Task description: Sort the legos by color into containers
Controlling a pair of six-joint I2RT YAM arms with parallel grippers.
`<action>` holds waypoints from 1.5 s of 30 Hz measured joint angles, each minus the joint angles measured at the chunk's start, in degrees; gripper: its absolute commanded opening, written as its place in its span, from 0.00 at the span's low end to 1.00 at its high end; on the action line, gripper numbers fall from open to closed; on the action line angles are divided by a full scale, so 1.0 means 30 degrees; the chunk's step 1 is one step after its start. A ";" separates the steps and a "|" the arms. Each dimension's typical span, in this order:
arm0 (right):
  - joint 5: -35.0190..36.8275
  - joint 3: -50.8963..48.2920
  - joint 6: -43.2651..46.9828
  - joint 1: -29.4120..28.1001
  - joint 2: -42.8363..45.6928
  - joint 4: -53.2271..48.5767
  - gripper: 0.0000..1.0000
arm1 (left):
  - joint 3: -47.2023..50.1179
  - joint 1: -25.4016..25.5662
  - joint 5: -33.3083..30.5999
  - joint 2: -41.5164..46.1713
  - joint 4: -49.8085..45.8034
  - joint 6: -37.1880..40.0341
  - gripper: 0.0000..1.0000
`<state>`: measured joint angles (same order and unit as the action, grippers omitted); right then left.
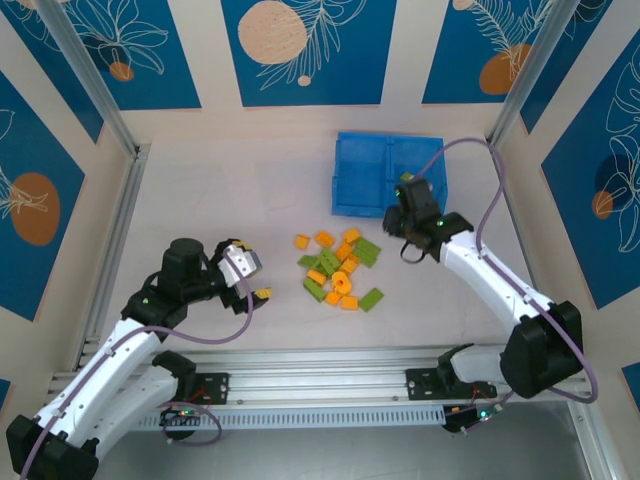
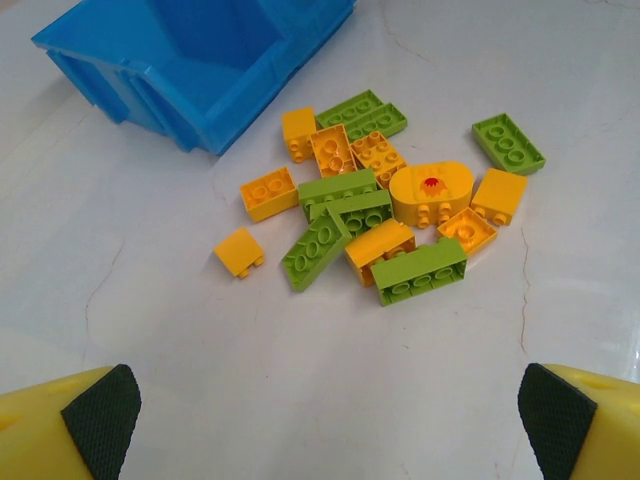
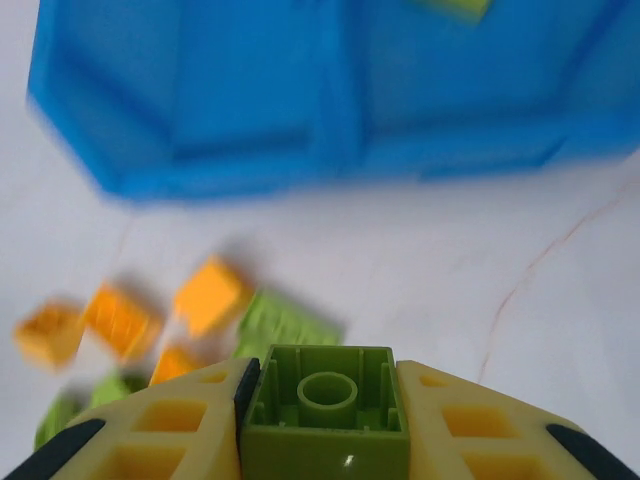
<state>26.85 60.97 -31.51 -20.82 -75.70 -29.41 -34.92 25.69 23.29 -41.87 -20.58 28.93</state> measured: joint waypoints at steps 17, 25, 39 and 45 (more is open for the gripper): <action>-0.1246 1.0061 0.1668 0.4983 -1.3202 -0.0204 0.51 | 0.0000 0.0015 -0.1792 0.0597 0.0430 -0.1712 1.00; -0.2419 0.9457 0.1472 0.4976 -0.9806 -0.1129 0.54 | -0.0350 0.0022 -0.2681 -0.0051 0.0328 -0.4197 0.91; -0.8612 -0.0619 -0.0590 0.6222 0.7227 -0.4881 0.93 | -0.9639 0.6404 -0.8036 -0.8750 -0.3417 -1.7486 0.80; -0.8903 -0.1872 -0.1749 0.7788 0.9151 -0.6302 0.96 | -1.1766 0.9238 -0.8772 -1.5176 -0.4277 -2.4166 0.72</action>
<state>0.14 55.35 -36.75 2.55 -48.25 -48.31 -70.22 53.41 -3.03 -87.39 -33.41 -43.57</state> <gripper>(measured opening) 0.951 0.728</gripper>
